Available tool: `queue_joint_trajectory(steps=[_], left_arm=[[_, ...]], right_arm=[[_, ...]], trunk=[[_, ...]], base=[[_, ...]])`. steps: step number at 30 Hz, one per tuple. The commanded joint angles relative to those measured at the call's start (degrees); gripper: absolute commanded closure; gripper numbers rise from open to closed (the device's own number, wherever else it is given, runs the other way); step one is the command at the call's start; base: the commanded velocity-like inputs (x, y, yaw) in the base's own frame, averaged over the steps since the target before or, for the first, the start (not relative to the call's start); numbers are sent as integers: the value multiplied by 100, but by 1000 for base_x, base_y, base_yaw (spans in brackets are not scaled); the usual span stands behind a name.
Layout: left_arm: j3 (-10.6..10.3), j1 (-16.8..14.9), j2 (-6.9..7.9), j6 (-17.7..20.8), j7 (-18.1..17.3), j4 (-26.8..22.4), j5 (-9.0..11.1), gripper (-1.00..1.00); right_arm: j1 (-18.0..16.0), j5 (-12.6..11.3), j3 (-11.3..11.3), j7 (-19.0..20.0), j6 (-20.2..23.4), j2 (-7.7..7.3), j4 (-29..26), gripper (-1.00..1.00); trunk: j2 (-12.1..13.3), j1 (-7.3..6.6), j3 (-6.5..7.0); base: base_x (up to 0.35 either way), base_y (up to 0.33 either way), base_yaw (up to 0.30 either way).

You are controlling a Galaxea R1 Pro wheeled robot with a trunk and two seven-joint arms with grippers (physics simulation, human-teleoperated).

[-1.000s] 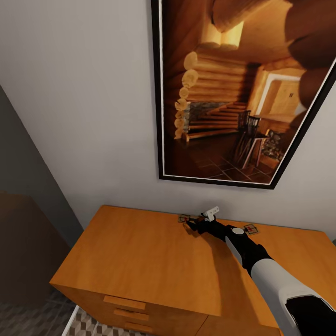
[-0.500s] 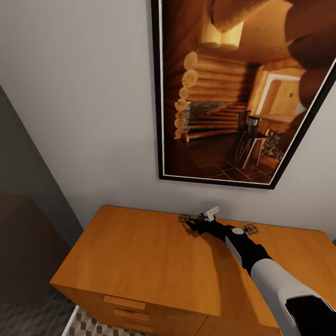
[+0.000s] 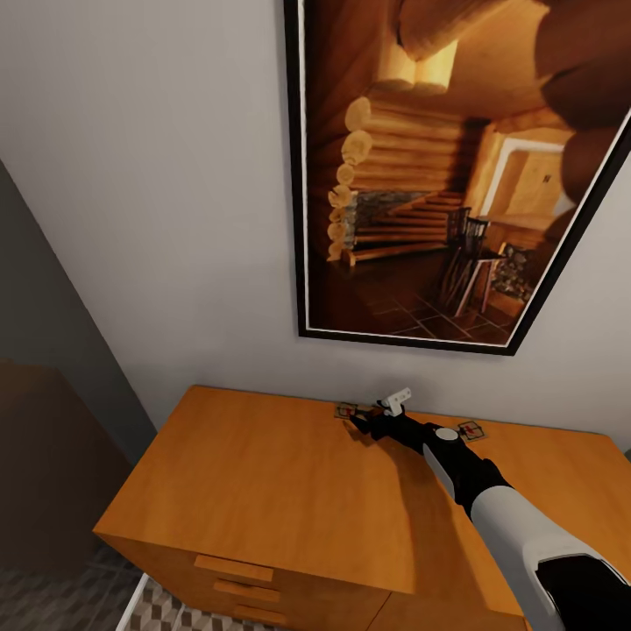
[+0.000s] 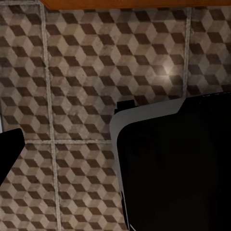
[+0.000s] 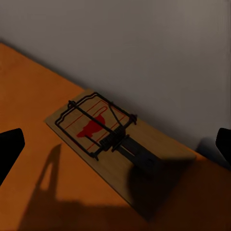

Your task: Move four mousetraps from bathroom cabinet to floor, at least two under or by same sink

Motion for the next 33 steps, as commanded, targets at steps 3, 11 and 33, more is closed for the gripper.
queue_joint_trajectory(steps=[3, 11, 33], left_arm=[[-48, -8, -6, -35, -23, 22, 56, -100], [-48, -8, -6, -35, -23, 25, 58, -100], [-48, -8, -7, -26, -23, 31, 60, -100]], right_arm=[[-6, -21, 34, -2, -27, -9, 24, -100], [-6, -21, 34, -5, -28, -9, 101, -100], [-6, -21, 34, -6, -28, -8, 127, -100]], trunk=[[-11, 3, -11], [-11, 3, -11], [-11, 3, -11]], base=[[0, 0, 0], [0, 0, 0], [0, 0, 0]])
